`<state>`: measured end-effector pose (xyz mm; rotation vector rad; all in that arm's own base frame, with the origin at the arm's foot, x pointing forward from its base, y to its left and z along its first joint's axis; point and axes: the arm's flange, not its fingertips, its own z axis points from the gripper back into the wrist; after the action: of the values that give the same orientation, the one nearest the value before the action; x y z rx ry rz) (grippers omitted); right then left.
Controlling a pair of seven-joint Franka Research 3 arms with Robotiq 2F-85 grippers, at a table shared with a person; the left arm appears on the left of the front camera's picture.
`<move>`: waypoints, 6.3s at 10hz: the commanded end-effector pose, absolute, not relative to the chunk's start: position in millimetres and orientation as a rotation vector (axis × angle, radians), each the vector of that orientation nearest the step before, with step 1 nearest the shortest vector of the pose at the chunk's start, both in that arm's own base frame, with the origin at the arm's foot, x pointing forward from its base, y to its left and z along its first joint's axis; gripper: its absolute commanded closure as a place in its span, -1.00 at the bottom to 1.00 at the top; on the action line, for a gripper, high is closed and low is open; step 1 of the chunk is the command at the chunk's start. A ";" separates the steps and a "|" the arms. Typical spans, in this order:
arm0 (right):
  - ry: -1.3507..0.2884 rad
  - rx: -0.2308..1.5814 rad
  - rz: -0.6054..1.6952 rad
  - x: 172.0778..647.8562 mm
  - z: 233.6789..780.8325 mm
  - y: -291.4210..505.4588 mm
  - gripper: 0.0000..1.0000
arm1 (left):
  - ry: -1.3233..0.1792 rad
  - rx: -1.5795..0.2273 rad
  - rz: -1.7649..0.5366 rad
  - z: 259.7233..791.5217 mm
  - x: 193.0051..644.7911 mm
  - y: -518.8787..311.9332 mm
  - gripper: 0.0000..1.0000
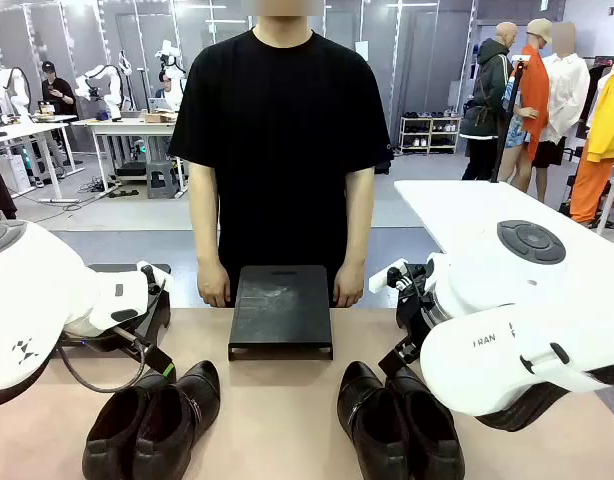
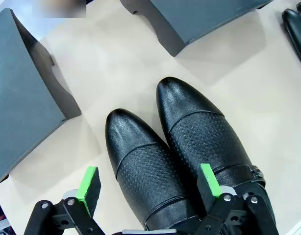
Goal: Place the shoes on the stand as instructed by the person.
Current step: Pick up one pair of Shoes and place it on the Shoes Stand indicated by the person.
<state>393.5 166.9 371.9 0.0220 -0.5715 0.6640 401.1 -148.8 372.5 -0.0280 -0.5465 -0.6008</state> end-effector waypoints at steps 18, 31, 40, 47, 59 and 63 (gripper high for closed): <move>-0.608 0.161 0.589 384.3 442.8 147.9 -1.00 | -0.531 -0.175 -0.605 434.7 395.1 -131.6 -1.00; -0.697 1.192 0.161 220.2 472.0 -167.7 -1.00 | -0.621 -1.435 -0.310 468.3 276.1 207.3 -1.00; -0.758 1.169 0.022 174.1 482.8 -231.9 -1.00 | -0.697 -1.361 -0.164 461.1 222.7 249.7 -1.00; -0.758 1.169 0.022 174.1 482.8 -231.9 -1.00 | -0.697 -1.361 -0.164 461.1 222.7 249.7 -1.00; -0.708 1.122 0.050 170.7 495.8 -220.6 -1.00 | -0.697 -1.361 -0.164 461.1 222.7 249.7 -1.00; -0.393 0.829 0.205 213.3 577.2 -127.0 -1.00 | -0.697 -1.361 -0.164 461.1 222.7 249.7 -1.00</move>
<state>201.4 -148.3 563.0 0.9135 -0.5279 0.1716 223.6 248.6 460.1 -1.3494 -0.6868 -0.1514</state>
